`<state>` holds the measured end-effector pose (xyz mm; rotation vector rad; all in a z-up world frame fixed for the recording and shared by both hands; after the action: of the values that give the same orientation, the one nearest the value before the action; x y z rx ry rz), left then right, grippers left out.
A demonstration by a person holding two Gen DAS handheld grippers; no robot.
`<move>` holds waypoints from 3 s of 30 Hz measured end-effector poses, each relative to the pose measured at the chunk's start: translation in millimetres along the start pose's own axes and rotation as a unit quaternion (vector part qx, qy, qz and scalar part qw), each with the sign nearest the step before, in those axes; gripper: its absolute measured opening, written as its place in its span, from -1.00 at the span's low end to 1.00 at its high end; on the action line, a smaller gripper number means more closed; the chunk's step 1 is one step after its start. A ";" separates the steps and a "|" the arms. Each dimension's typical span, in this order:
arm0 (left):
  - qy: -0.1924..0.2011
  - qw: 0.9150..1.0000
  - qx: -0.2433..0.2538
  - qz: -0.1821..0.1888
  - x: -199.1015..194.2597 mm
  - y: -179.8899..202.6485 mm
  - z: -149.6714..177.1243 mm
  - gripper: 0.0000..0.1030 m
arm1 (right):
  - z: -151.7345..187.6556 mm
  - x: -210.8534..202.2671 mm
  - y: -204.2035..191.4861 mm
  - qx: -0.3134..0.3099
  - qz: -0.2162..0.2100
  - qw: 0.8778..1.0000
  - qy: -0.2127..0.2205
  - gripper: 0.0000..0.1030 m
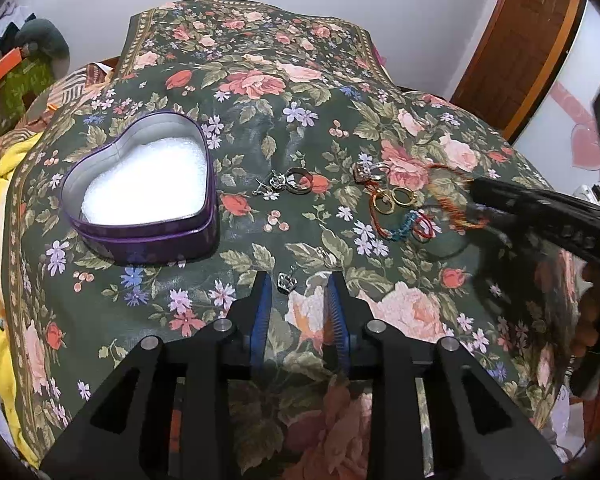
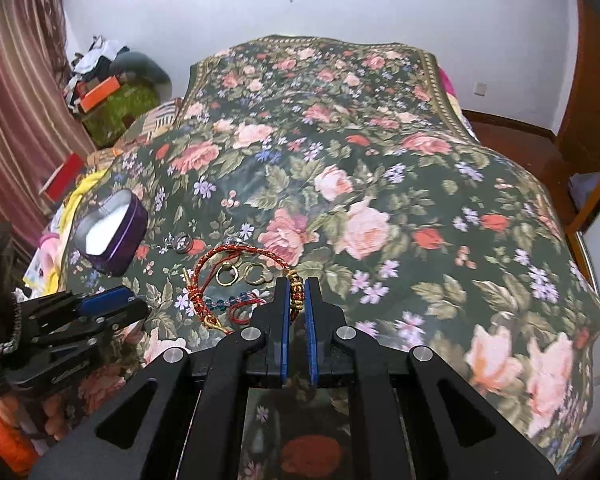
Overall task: Organize jewelry
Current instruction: 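Close the right gripper on the red braided bracelet and lift it, then carry the bracelet in the right gripper over the purple heart tin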
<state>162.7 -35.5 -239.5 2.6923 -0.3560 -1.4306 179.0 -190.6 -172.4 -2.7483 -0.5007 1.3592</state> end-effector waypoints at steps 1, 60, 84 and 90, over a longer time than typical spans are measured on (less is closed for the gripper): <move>0.001 1.000 -0.002 -0.003 1.0 -0.8 -1.2 -0.45 | 0.1 -2.2 1.3 0.002 0.001 1.000 0.003 -0.88; 0.173 0.982 -0.036 -0.071 -131.1 -72.9 -71.3 -0.83 | -80.1 1.8 -151.7 -0.125 -0.087 0.985 0.077 -0.88; 0.113 0.989 -0.079 -0.052 -64.4 -113.1 -58.5 -0.83 | -56.9 75.5 -176.4 -0.130 -0.089 0.988 0.000 -0.87; 0.102 0.990 -0.076 -0.053 -56.7 -113.5 -56.2 -0.83 | -51.6 80.6 -179.5 -0.137 -0.090 0.986 -0.011 -0.87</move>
<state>197.7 85.6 -181.4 2.7332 -0.0879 -1.1382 216.4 9.4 -171.6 -2.8070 -0.9807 1.3704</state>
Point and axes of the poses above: each gripper's, at about its wrist camera, not at the fingertips, and x roughly the way its jaws point, y to its right, z to its underside, the point moved 7 cm from there along x, roughly the way its jaws point
